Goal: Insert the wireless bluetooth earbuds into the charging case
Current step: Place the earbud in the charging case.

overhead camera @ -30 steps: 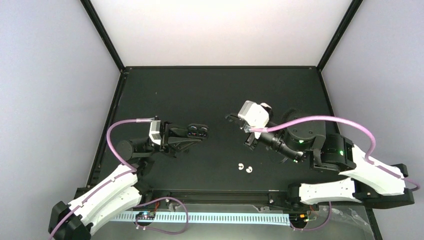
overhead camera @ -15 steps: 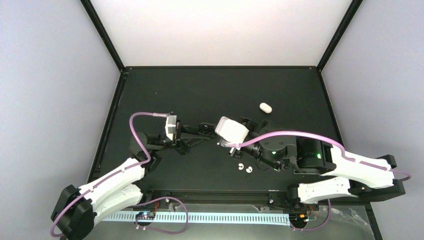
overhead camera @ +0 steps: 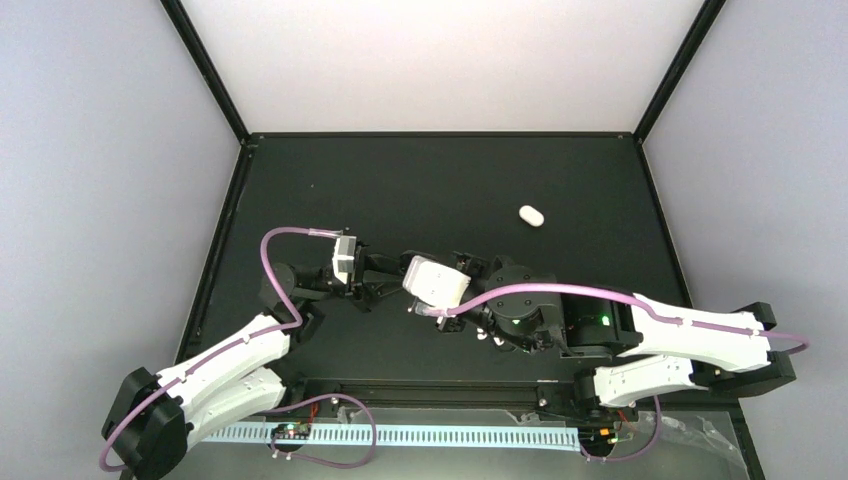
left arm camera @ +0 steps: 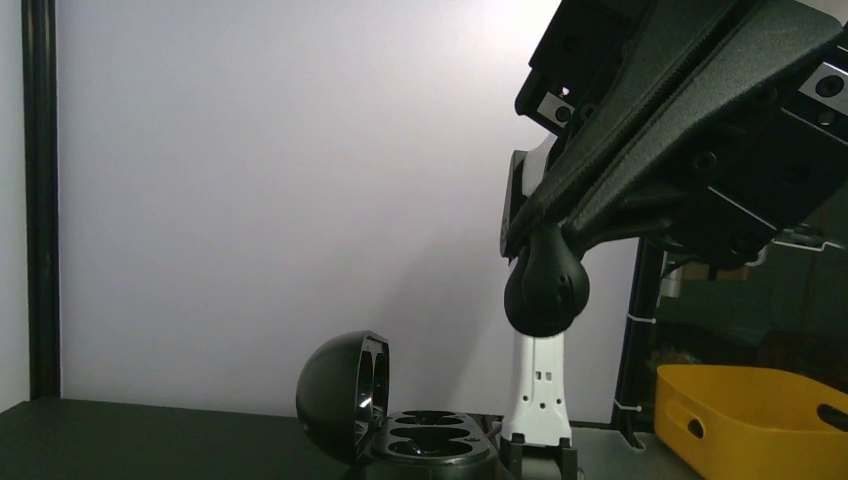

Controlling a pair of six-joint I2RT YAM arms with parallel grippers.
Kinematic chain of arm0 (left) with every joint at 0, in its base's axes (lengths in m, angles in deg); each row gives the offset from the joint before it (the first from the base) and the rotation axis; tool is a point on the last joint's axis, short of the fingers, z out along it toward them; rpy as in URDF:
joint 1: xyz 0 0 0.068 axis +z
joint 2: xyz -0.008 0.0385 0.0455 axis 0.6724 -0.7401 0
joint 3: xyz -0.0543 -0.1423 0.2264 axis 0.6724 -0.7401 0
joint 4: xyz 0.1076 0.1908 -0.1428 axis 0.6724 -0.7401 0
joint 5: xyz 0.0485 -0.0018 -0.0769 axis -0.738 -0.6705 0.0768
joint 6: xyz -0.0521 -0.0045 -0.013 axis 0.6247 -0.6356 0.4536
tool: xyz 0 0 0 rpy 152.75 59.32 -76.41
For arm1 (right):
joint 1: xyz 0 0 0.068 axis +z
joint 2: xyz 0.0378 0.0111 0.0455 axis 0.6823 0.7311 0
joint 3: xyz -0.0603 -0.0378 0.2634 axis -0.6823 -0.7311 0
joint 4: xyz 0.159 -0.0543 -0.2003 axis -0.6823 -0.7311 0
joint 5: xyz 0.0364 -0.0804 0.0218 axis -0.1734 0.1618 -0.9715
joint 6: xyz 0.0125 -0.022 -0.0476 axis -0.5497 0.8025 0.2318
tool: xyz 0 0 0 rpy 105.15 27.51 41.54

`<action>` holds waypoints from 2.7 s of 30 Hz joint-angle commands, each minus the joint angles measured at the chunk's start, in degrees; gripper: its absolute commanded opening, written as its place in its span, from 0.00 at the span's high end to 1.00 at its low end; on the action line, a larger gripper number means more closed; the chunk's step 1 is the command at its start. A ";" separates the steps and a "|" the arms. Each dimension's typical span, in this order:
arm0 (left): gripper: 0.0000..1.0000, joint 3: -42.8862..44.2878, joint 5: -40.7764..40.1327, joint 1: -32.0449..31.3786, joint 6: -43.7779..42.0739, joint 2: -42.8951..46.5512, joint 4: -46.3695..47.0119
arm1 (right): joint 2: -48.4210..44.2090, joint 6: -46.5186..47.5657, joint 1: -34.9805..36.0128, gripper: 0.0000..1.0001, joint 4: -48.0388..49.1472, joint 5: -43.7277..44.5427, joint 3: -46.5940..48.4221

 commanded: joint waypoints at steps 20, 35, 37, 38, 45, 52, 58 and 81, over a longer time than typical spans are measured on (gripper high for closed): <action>0.98 1.65 -0.29 -0.43 -2.92 1.95 -0.72 | 3.59 1.96 0.73 0.99 4.20 8.07 -1.92; 0.98 1.77 -0.94 -0.56 -2.89 2.43 -0.85 | 4.14 1.88 0.76 0.99 3.65 7.30 -2.19; 0.98 1.86 -0.89 -0.48 -2.85 2.40 -0.86 | 4.29 2.01 0.73 0.99 3.65 7.30 -2.35; 0.98 1.87 -0.94 -0.47 -2.83 2.44 -0.78 | 4.32 2.05 0.75 0.99 3.60 7.23 -2.44; 0.99 1.90 -1.21 -0.48 -2.63 2.79 -0.95 | 4.55 1.87 0.74 0.99 3.25 6.79 -2.46; 0.98 1.96 -1.73 -0.55 -1.91 2.97 -0.43 | 4.99 2.26 0.76 0.99 3.18 7.66 -2.78; 0.98 1.96 -1.59 -0.51 -0.04 2.43 1.60 | 4.82 2.65 0.76 0.99 3.59 8.24 -3.16; 0.98 2.69 -1.57 -0.55 1.14 1.65 2.36 | 3.71 1.32 1.03 0.91 1.87 3.11 -3.01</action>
